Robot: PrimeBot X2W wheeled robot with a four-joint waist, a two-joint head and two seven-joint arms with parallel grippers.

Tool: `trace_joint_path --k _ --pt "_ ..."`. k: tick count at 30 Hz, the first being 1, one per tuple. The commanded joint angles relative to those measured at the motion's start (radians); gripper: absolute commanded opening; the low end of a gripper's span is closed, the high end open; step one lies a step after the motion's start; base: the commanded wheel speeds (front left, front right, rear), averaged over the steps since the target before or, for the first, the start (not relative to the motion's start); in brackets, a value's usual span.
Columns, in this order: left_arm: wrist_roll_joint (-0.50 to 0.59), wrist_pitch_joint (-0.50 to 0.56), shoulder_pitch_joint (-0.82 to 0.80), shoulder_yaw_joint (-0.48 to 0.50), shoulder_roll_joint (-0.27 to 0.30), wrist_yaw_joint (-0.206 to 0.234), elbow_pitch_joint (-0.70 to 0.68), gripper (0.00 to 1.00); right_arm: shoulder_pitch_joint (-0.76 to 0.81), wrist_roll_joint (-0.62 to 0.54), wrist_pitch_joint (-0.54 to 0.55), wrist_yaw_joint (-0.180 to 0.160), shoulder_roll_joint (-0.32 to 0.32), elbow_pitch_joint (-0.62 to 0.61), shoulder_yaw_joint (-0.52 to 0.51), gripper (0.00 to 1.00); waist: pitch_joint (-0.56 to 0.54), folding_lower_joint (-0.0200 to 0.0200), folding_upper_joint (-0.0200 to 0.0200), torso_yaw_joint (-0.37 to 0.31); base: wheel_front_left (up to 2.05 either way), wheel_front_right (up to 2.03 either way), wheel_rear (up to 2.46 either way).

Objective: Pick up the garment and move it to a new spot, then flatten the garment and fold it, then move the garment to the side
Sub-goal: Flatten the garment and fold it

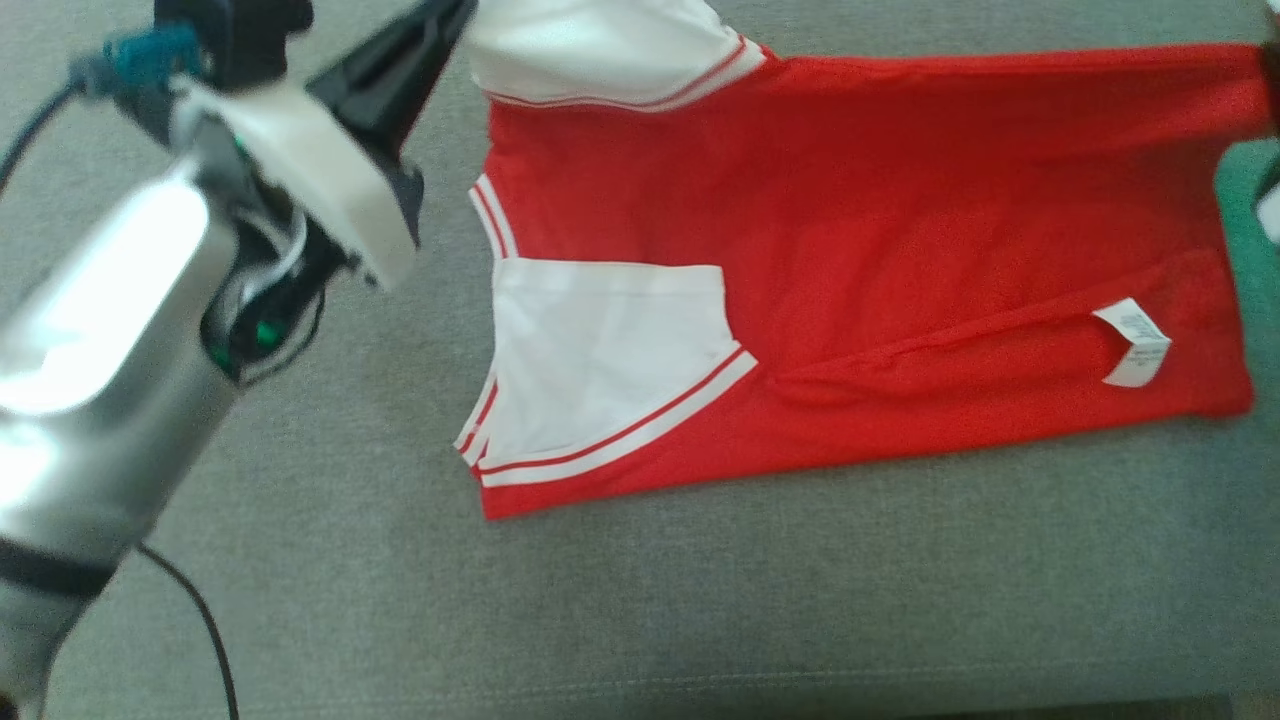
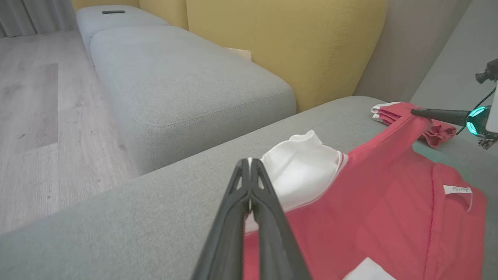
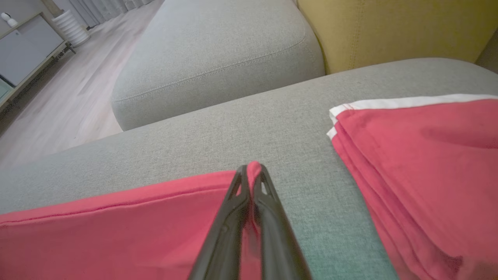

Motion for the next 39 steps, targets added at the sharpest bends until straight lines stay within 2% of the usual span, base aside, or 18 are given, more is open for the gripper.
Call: trace_joint_path --k 1,9,15,21,22,23,24,25,26,27,28,29,30,31,36,39 --pt "-0.014 -0.003 -0.006 0.058 0.065 0.022 -0.071 0.00 0.031 0.018 -0.015 0.007 -0.044 -0.048 -0.014 0.00 0.001 0.0001 0.0000 0.013 0.00 0.00 0.00" --pt "-0.054 -0.007 0.205 0.065 0.148 0.147 -0.327 0.00 0.213 0.051 -0.046 0.007 -0.086 -0.165 -0.078 0.00 0.000 0.0001 0.0000 0.041 0.00 0.00 0.00" --pt "-0.045 -0.032 0.358 0.043 0.192 0.240 -0.464 0.00 0.377 0.022 -0.063 0.007 -0.092 -0.294 -0.154 0.00 0.001 0.0001 0.0000 0.046 0.00 0.00 0.00" --pt "-0.058 -0.045 0.438 0.026 0.190 0.279 -0.510 0.00 0.463 -0.021 -0.047 0.007 -0.074 -0.368 -0.212 0.00 -0.003 0.0001 0.0000 0.044 0.00 0.00 0.00" --pt "-0.062 -0.047 0.450 0.023 0.188 0.284 -0.512 0.00 0.475 -0.029 -0.041 0.007 -0.067 -0.380 -0.224 0.05 -0.004 0.0001 0.0000 0.043 0.00 0.00 0.00" --pt "-0.064 -0.050 0.459 0.020 0.186 0.288 -0.513 0.00 0.487 -0.037 -0.033 0.007 -0.060 -0.390 -0.235 0.14 -0.004 0.0001 0.0000 0.041 0.00 0.00 0.00" --pt "-0.065 -0.052 0.468 0.017 0.184 0.293 -0.512 0.00 0.497 -0.045 -0.025 0.007 -0.052 -0.400 -0.246 0.36 -0.005 0.0001 0.0000 0.040 0.00 0.00 0.00" --pt "-0.067 -0.053 0.476 0.015 0.181 0.299 -0.509 0.00 0.506 -0.053 -0.018 0.007 -0.044 -0.409 -0.257 0.71 -0.006 0.0001 0.0000 0.039 0.00 0.00 0.00" --pt "-0.066 -0.054 0.482 0.014 0.179 0.307 -0.506 0.00 0.516 -0.061 -0.012 0.007 -0.035 -0.419 -0.268 1.00 -0.008 0.0001 0.0000 0.039 0.00 0.00 0.00" --pt "-0.062 -0.055 0.487 0.011 0.178 0.314 -0.501 0.00 0.525 -0.069 -0.006 0.007 -0.028 -0.427 -0.279 1.00 -0.010 0.0001 0.0000 0.039 0.00 0.00 0.00" --pt "-0.058 -0.058 0.492 0.007 0.175 0.318 -0.497 0.10 0.535 -0.079 -0.003 0.007 -0.019 -0.431 -0.297 1.00 -0.015 0.0001 0.0000 0.039 0.00 0.00 0.00" --pt "-0.061 -0.061 0.499 0.006 0.169 0.323 -0.493 0.39 0.547 -0.090 0.000 0.007 -0.010 -0.437 -0.312 1.00 -0.020 0.0001 0.0000 0.039 0.00 0.00 0.00" --pt "-0.061 -0.063 0.506 0.003 0.165 0.328 -0.487 0.85 0.562 -0.104 0.008 0.007 -0.003 -0.446 -0.319 1.00 -0.027 0.0001 0.0000 0.038 0.00 0.00 0.00" --pt "-0.053 -0.071 0.510 0.000 0.164 0.334 -0.481 1.00 0.580 -0.121 0.014 0.007 0.003 -0.456 -0.326 1.00 -0.035 0.0001 0.0000 0.038 0.00 0.00 0.00" --pt "-0.025 -0.145 0.556 0.003 0.140 0.374 -0.435 1.00 0.658 -0.158 0.030 0.007 0.074 -0.501 -0.396 1.00 -0.086 0.0001 0.0000 0.030 0.00 0.00 0.00" --pt "0.002 -0.190 0.592 0.026 0.111 0.422 -0.408 1.00 0.702 -0.178 0.036 0.007 0.121 -0.510 -0.430 1.00 -0.129 0.0001 0.0000 0.027 0.00 0.00 0.00"
